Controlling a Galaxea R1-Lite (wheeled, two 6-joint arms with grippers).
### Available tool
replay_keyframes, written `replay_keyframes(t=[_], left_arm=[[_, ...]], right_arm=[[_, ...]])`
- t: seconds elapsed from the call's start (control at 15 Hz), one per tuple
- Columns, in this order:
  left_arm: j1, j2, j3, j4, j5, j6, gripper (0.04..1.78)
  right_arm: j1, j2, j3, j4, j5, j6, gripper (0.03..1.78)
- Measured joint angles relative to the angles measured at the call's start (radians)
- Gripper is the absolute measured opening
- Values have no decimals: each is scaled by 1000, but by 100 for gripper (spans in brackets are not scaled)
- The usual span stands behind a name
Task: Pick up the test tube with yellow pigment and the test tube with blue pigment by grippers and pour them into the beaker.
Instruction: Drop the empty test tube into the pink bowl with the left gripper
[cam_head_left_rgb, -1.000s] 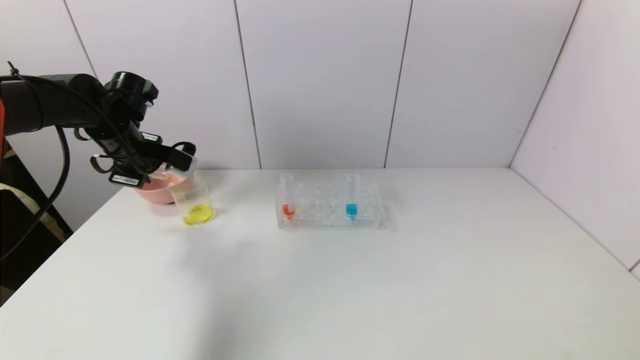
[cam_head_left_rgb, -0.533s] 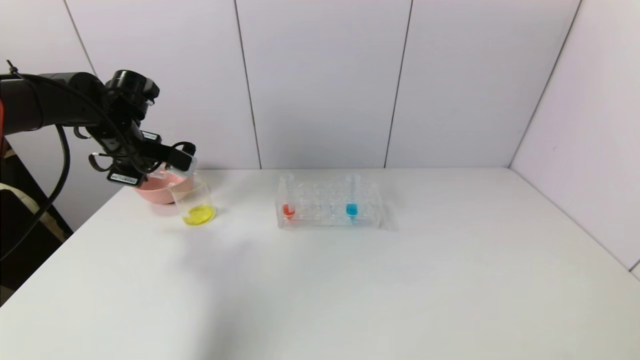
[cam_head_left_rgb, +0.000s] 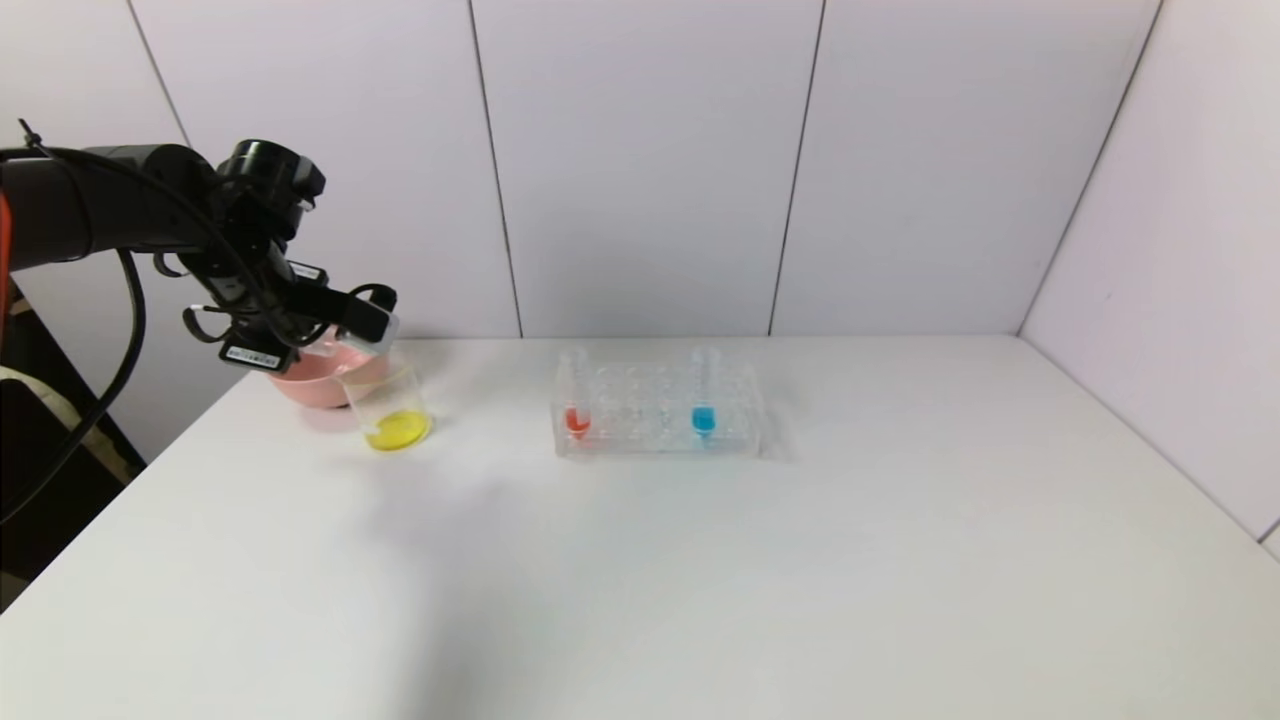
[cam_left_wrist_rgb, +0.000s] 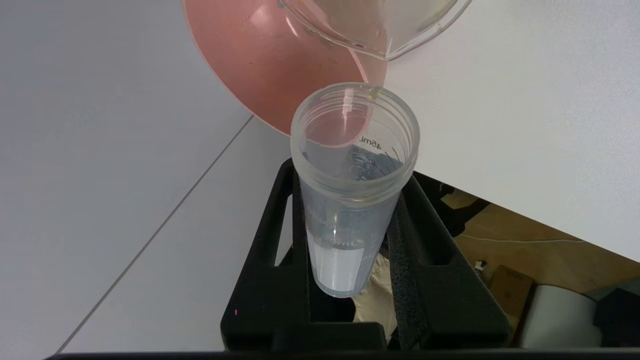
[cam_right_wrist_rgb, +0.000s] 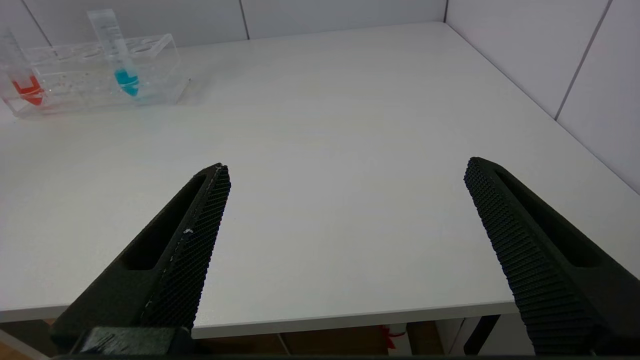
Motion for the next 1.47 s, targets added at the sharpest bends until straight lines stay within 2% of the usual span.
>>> replay_keyframes(t=[0.33, 0.53, 0.73, 0.93, 1.07, 1.2, 1.47], left_arm=[[17, -28, 1, 6, -43, -63, 47], [55, -57, 6, -9, -179, -210, 47], [89, -73, 6, -103, -387, -458, 47], [142, -77, 6, -290, -621, -753, 47], [191, -77, 13, -423, -745, -964, 47], [231, -76, 28, -505, -813, -1140, 47], [256, -79, 88, -610, -819, -1356, 47]], right_arm=[[0, 0, 0, 0, 0, 0, 171], [0, 0, 0, 0, 0, 0, 171], [0, 0, 0, 0, 0, 0, 171], [0, 0, 0, 0, 0, 0, 171], [0, 0, 0, 0, 0, 0, 171], [0, 0, 0, 0, 0, 0, 171], [0, 0, 0, 0, 0, 0, 171]])
